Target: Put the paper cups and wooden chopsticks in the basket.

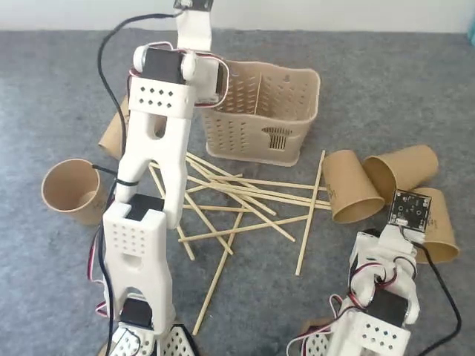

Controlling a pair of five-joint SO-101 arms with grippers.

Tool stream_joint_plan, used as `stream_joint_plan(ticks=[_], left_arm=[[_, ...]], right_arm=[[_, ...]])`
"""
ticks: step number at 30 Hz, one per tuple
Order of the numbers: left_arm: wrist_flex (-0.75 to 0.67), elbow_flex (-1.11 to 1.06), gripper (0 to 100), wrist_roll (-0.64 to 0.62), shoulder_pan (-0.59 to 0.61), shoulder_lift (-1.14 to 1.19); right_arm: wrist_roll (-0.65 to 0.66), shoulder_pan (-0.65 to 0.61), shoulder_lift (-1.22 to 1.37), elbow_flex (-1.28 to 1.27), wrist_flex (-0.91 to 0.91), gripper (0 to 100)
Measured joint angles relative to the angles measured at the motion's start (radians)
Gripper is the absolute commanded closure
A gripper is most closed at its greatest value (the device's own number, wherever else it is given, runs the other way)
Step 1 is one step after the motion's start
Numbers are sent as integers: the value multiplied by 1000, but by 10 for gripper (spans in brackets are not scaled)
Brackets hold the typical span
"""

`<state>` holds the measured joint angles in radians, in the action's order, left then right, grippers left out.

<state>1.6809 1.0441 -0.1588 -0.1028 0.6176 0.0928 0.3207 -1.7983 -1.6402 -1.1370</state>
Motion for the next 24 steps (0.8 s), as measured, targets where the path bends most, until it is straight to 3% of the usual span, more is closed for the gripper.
stream_joint_plan(ticks=[4,13,18,24], left_arm=[[0,2,959,3,2,0],[35,57,637,8,31,-17],[41,41,633,37,71,-141],[41,-207,633,51,83,-411]], right_arm=[[0,0,0,0,0,989],[0,0,0,0,0,989],[0,0,0,0,0,989],[0,0,0,0,0,989]])
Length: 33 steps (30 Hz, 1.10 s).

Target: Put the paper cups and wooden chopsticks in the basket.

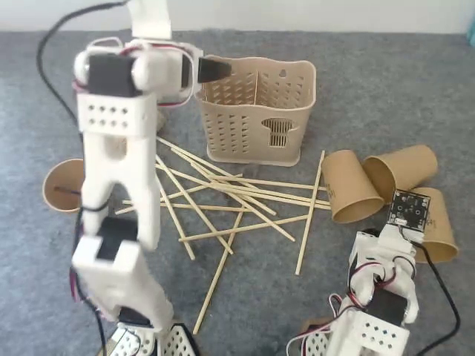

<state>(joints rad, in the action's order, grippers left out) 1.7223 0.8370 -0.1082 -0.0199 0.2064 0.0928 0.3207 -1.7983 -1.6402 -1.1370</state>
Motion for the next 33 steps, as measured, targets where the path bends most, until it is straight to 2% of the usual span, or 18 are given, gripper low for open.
stream_joint_plan(ticks=[5,9,13,19,22,27,33], left_arm=[[0,-292,633,5,9,-270],[2,-500,633,8,60,-476],[-17,-690,633,63,172,-657],[-166,-1036,633,190,379,-847],[-244,-1220,633,221,440,-921],[-334,-1468,633,229,456,-1069],[-348,-1657,633,229,457,-1272]], right_arm=[[0,5,0,0,0,989],[0,74,0,6,0,989],[0,195,0,58,0,990],[15,339,0,164,0,988],[127,420,0,222,-2,960],[273,517,-6,344,-84,808],[531,586,-15,428,-221,808]])
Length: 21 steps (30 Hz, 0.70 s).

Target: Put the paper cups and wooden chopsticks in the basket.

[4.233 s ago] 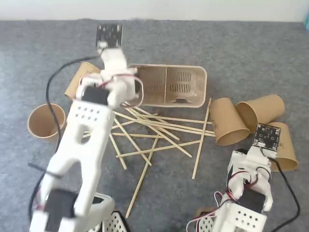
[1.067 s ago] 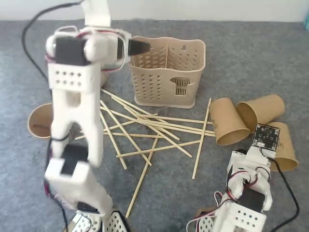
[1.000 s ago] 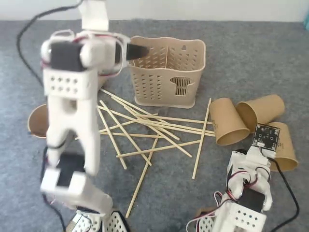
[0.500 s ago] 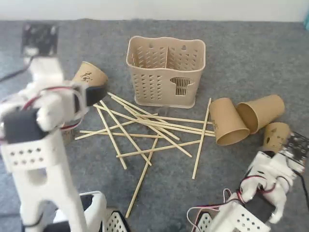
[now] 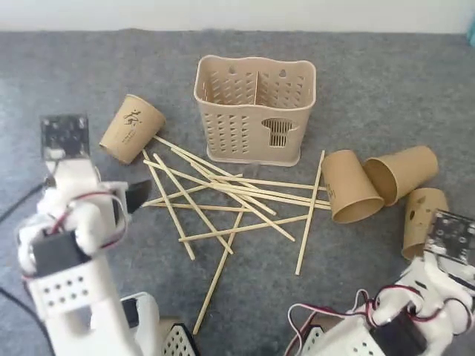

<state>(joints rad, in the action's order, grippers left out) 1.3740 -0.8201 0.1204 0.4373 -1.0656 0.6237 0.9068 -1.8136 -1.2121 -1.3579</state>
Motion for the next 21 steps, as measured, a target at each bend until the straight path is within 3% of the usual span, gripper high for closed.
stream_joint_plan(ticks=[5,10,17,21], left_arm=[[-52,-157,633,0,-8,-130],[-84,-232,633,0,-5,-187],[-84,-235,633,0,-6,-201],[-84,-235,633,0,-6,-203]], right_arm=[[249,43,-2,-29,14,808],[404,43,8,-201,175,807],[457,23,21,-453,439,807],[388,-38,15,-454,517,807]])
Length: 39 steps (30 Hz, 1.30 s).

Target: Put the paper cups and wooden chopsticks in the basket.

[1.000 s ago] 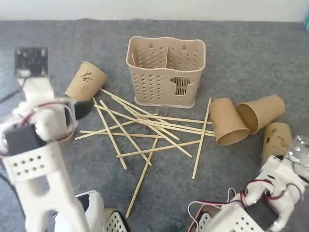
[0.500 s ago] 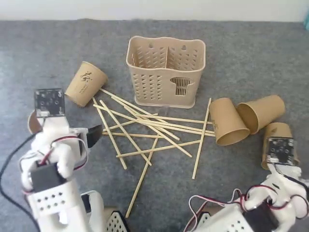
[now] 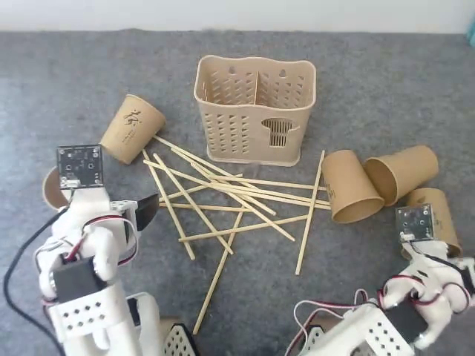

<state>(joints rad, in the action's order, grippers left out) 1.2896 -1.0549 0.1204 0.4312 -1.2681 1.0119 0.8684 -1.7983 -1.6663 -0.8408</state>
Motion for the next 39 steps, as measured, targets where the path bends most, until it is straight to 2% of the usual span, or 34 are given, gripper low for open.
stream_joint_plan(ticks=[16,26,33,39], left_arm=[[0,0,633,0,0,0],[0,0,633,0,0,0],[0,0,633,0,0,0],[0,0,633,0,0,0]], right_arm=[[-40,-141,3,0,69,807],[-40,-261,38,83,20,807],[-94,-284,511,296,133,811],[-173,-232,1011,603,143,812]])
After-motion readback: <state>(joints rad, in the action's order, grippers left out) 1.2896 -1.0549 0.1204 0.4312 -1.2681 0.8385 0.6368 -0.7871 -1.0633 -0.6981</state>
